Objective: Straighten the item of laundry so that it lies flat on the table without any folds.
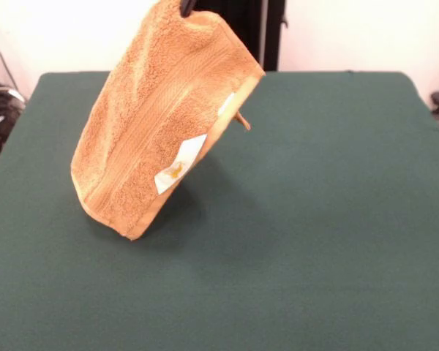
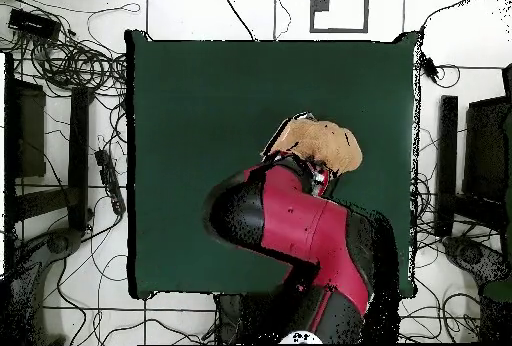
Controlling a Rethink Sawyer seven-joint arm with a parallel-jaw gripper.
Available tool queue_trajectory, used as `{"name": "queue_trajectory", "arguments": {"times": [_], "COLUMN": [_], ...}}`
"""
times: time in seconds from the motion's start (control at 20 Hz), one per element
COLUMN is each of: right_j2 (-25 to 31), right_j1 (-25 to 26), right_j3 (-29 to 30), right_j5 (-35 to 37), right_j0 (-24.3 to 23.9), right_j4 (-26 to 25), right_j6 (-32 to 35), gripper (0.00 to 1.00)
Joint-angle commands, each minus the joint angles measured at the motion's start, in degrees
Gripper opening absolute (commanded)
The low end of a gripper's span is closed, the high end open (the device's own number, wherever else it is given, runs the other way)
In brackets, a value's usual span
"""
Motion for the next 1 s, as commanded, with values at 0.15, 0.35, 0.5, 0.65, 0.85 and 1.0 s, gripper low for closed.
{"name": "queue_trajectory", "arguments": {"times": [0.15, 0.35, 0.5, 0.65, 0.85, 1.0], "right_j2": [26.66, 28.32, 29.0, 28.52, 28.67, 29.92], "right_j1": [-11.24, -13.1, -14.59, -14.99, -14.85, -14.91], "right_j3": [7.03, 9.82, 13.92, 15.38, 15.11, 15.88], "right_j5": [18.94, 16.19, 11.48, 9.91, 9.59, 8.75], "right_j0": [-20.77, -22.25, -22.77, -22.21, -22.03, -22.52], "right_j4": [4.32, 3.9, 4.42, 3.54, 2.41, 2.77], "right_j6": [-21.03, -14.79, -7.6, -3.19, -1.81, -1.96], "gripper": [0.0, 0.0, 0.0, 0.0, 0.0, 0.0]}}
